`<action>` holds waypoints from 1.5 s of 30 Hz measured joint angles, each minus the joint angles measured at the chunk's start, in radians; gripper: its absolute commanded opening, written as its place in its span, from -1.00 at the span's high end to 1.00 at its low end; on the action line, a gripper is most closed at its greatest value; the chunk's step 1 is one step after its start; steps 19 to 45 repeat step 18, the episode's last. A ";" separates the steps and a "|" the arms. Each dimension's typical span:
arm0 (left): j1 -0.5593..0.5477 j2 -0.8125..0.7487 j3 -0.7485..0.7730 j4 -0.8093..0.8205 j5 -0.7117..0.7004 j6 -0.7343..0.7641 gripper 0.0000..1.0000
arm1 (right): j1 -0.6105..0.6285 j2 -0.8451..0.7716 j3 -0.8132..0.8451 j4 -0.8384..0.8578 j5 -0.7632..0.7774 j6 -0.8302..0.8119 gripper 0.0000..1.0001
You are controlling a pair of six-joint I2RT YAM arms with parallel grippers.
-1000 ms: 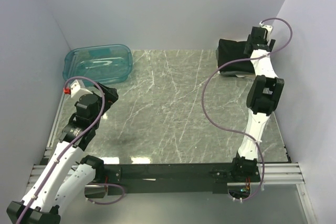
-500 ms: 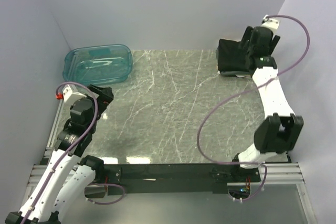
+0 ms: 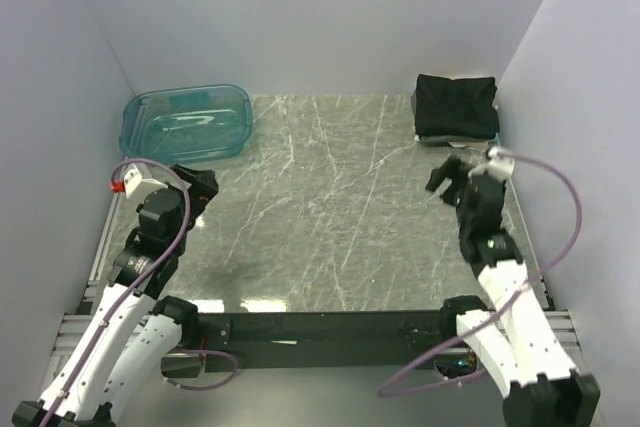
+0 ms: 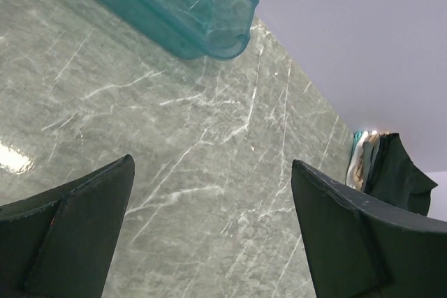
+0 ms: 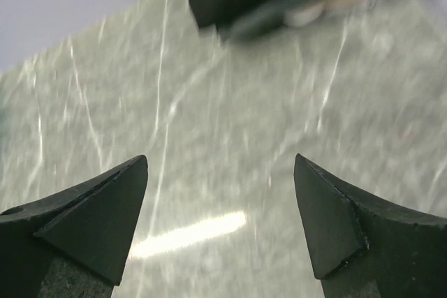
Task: Fold and stack the t-shirts
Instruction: Reset both grippers
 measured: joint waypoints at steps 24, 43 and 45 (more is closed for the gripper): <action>0.000 -0.097 -0.153 0.017 0.042 -0.069 -0.99 | 0.000 -0.400 -0.353 0.016 -0.081 0.117 -0.85; 0.000 -0.097 -0.153 0.017 0.042 -0.069 -0.99 | 0.000 -0.400 -0.353 0.016 -0.081 0.117 -0.85; 0.000 -0.097 -0.153 0.017 0.042 -0.069 -0.99 | 0.000 -0.400 -0.353 0.016 -0.081 0.117 -0.85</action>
